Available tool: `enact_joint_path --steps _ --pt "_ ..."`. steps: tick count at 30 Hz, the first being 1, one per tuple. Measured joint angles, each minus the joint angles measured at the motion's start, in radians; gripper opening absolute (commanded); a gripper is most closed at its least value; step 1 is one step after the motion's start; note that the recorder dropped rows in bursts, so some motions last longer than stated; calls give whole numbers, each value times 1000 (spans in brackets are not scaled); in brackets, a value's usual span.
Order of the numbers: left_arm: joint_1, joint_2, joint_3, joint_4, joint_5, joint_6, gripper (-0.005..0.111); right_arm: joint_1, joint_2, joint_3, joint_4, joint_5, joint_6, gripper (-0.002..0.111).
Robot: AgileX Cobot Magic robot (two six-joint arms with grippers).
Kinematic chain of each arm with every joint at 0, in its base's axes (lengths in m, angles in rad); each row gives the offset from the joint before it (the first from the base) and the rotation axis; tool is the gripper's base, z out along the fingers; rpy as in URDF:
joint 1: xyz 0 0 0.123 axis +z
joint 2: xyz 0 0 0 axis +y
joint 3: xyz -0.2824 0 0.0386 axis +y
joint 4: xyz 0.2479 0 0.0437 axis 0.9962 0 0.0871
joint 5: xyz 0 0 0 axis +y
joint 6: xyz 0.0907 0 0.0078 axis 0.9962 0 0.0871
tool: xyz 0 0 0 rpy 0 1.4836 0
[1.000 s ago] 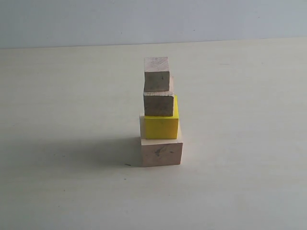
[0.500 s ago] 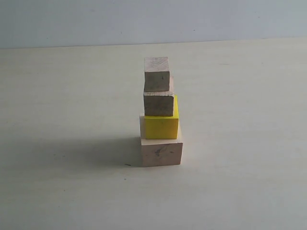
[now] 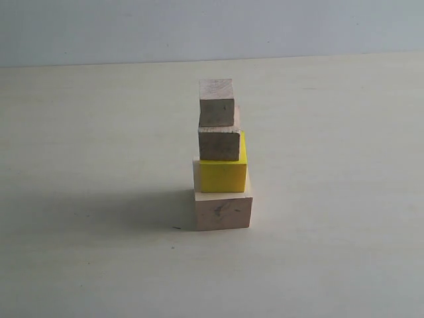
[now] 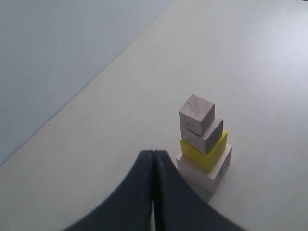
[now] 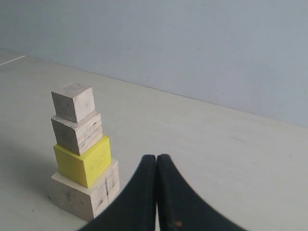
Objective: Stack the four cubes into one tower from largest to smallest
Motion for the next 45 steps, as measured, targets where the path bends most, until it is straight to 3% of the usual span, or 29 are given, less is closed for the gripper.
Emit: enact_joint_path --steps 14,26,45 --pt "2 -313 349 -1 -274 -163 0 0 6 55 11 -151 -39 0" --pt "4 -638 590 -1 -476 -261 0 0 223 55 22 -275 -41 0" --pt "4 -684 602 -2 -483 -261 0 0 183 55 22 -283 -41 0"
